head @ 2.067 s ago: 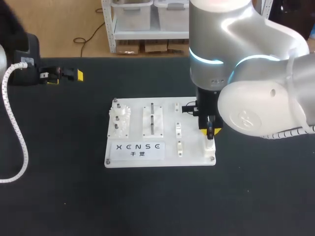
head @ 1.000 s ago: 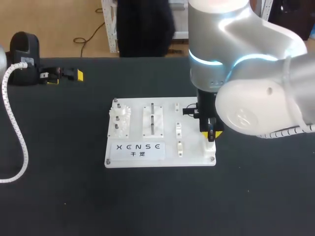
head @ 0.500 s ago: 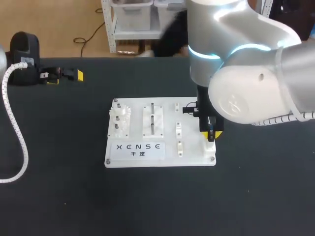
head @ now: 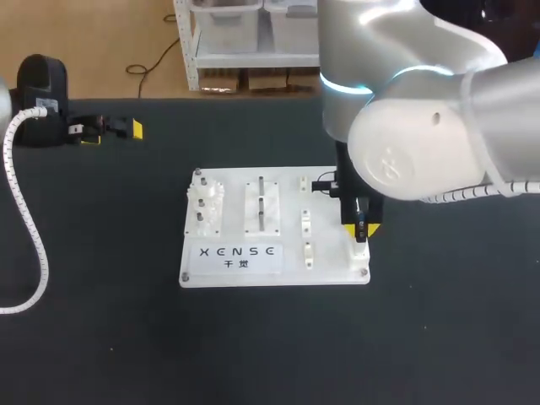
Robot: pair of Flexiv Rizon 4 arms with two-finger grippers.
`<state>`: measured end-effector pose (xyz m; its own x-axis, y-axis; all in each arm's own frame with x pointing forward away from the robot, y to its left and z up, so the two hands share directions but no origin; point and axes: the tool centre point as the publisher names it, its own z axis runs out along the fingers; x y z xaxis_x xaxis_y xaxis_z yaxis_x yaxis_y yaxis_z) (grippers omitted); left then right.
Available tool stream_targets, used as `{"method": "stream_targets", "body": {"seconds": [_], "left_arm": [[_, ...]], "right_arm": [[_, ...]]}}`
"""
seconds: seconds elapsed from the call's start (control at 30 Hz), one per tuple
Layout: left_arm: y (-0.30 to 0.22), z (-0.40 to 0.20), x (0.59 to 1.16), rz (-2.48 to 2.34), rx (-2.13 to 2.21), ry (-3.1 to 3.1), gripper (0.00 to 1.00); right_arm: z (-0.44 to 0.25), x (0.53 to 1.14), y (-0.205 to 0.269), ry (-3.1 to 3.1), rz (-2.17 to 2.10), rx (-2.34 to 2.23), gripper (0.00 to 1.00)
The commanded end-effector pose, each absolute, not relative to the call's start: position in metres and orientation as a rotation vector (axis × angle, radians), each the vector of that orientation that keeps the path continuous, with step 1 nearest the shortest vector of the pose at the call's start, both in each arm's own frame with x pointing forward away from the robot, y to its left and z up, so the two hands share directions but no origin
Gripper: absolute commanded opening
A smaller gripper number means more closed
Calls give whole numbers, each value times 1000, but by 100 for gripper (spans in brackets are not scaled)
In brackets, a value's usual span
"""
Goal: Insert the USB connector, Ethernet cable, and multi-pin plug into their matching sockets one by one.
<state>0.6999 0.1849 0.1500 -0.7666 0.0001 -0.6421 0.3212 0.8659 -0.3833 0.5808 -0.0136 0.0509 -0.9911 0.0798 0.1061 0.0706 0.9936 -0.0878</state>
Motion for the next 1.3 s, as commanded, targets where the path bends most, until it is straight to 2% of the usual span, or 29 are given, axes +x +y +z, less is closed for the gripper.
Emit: {"method": "stream_targets", "body": {"seconds": [0.03,1.0,1.03,1.07,1.1,1.13,1.17,1.3], "left_arm": [[185,150,700,-636,231,2374,100],[185,150,700,-636,231,2374,100],[185,150,700,-636,231,2374,100],[185,150,700,-636,231,2374,100],[185,150,700,-636,231,2374,100],[185,150,700,-636,231,2374,100],[185,150,700,-636,231,2374,100],[185,150,700,-636,231,2374,100]], "right_arm": [[10,579,-20,-3031,105,-138,0],[-11,568,-18,-3065,35,-154,0],[-9,568,-17,-3077,38,-142,3],[-8,567,-17,-3080,38,-142,15],[-6,567,-16,-3081,43,-141,35],[-3,567,-16,-3089,54,-138,71],[-1,567,-15,-3096,59,-135,100],[16,568,-14,-3121,66,-120,100]]}}
